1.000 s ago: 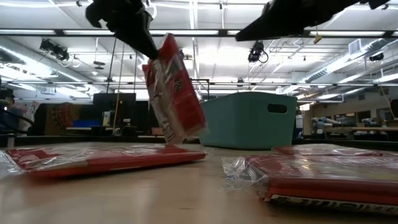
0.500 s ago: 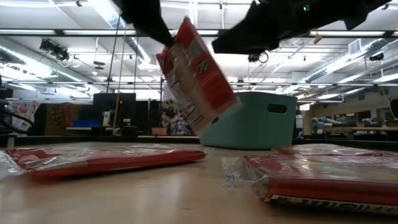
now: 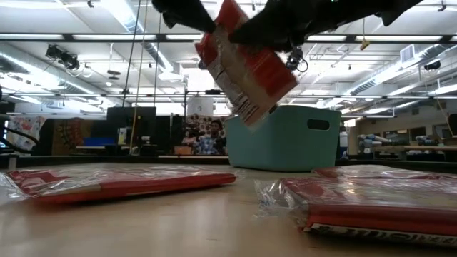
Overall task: Sort popcorn bags into baskets
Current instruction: Put the red popcorn bag into the green bin
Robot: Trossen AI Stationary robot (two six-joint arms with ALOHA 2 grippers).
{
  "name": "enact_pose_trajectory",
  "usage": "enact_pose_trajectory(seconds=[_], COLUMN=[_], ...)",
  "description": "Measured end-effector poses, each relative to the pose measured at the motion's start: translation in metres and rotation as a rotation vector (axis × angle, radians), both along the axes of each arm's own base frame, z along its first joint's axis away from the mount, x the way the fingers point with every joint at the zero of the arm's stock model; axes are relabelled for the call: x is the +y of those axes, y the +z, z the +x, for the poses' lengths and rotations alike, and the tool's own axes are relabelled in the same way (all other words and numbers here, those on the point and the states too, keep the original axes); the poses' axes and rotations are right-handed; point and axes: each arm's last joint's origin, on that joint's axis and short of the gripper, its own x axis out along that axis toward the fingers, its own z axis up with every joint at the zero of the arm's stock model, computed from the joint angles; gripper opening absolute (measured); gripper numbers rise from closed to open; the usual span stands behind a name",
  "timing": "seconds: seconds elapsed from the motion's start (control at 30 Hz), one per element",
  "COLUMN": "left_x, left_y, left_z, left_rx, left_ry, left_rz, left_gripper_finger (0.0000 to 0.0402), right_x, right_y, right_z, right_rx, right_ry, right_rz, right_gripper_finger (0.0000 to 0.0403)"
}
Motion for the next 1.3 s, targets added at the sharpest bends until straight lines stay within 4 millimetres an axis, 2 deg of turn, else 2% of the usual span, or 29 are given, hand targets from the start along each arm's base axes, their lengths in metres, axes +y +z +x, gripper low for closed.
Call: enact_pose_trajectory(seconds=[0.13,0.3,0.43,0.5,0.6,0.7,0.8,0.97,1.1,1.3], left_x=[-0.001,-0.001,-0.003,-0.004,-0.006,-0.008,-0.011,-0.018,-0.019,-0.020], left_y=[0.003,0.003,0.009,0.023,0.043,0.056,0.061,0.048,0.023,-0.002], left_z=[0.002,0.003,0.000,-0.006,-0.019,-0.030,-0.040,-0.042,-0.041,-0.044], left_rx=[-0.031,-0.018,-0.004,-0.010,-0.026,-0.074,-0.077,-0.025,0.021,0.058], left_ry=[-0.025,-0.058,-0.066,-0.046,-0.038,-0.050,-0.064,-0.075,-0.075,-0.068], left_rz=[0.022,0.045,0.069,0.091,0.108,0.096,0.082,0.073,0.079,0.073], left_gripper_finger=[0.0001,0.0005,0.0030,0.0047,0.0068,0.0077,0.0076,0.0071,0.0071,0.0071], right_x=[-0.003,-0.004,-0.006,-0.009,-0.013,-0.020,-0.034,-0.062,-0.088,-0.126], right_y=[-0.002,-0.005,-0.002,0.006,0.029,0.052,0.066,0.073,0.071,0.077], right_z=[0.000,-0.001,-0.004,-0.007,-0.012,-0.018,-0.025,-0.026,-0.021,-0.019], right_rx=[0.024,0.049,0.070,0.072,0.035,0.012,0.029,0.103,0.241,0.345], right_ry=[-0.008,-0.014,-0.019,-0.037,-0.070,-0.149,-0.291,-0.452,-0.530,-0.616], right_rz=[0.000,-0.009,-0.029,-0.051,-0.069,-0.081,-0.100,-0.013,0.068,0.196], right_gripper_finger=[0.0166,0.0087,0.0028,0.0025,0.0025,0.0033,0.0041,0.0035,0.0031,0.0036])
